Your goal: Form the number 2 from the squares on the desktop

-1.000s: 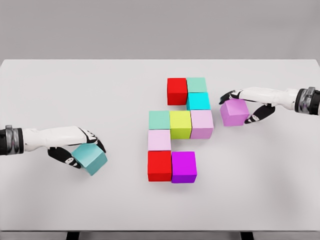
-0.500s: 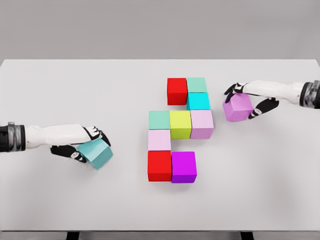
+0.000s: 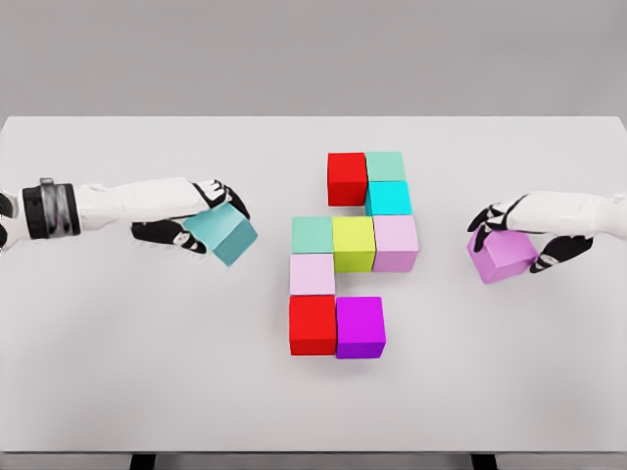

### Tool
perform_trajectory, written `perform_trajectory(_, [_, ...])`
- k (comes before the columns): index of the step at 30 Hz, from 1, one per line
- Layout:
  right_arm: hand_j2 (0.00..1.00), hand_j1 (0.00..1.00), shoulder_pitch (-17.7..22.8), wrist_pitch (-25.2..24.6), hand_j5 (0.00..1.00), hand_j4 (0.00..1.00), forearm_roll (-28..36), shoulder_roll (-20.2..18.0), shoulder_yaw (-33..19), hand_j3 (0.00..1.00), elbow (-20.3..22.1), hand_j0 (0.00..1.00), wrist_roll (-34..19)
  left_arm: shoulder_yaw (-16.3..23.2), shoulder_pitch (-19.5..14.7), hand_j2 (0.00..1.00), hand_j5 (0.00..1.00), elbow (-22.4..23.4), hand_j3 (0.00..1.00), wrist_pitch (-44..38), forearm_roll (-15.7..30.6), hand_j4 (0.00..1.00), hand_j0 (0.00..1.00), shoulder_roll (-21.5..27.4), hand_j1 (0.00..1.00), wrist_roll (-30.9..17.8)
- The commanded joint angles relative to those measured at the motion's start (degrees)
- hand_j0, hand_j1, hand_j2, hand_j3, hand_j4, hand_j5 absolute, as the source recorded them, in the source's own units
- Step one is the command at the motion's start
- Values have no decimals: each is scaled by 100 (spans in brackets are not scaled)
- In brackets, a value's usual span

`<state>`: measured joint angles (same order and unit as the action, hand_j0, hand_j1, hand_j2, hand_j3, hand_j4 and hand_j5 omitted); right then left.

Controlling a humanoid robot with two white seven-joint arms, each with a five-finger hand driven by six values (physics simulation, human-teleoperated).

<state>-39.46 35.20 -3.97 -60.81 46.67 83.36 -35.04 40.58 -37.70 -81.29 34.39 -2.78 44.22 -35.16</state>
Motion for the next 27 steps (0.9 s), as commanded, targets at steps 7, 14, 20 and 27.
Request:
perform_trajectory(7, [56,56,316,-20,56,56,37,-651,-8,56,1525,56,4,-6,-334,21,21,886,21,-591,-30,21,21,-651,21,16])
perform_trajectory(14, [56,56,290,-20,56,56,-51,-757,9,56,1737,56,4,29,-659,20,20,1528,20,-1162,-373,20,20,-1178,20,16])
perform_trajectory(20, [57,57,281,-20,57,57,-104,-362,202,57,1737,57,4,3,-791,17,17,1906,17,-1883,-575,17,17,-1653,17,721])
perform_trajectory(27, [60,60,149,-20,60,60,-95,-186,185,60,1737,60,4,3,-818,17,17,2082,17,-2472,-601,17,17,-2101,17,1143])
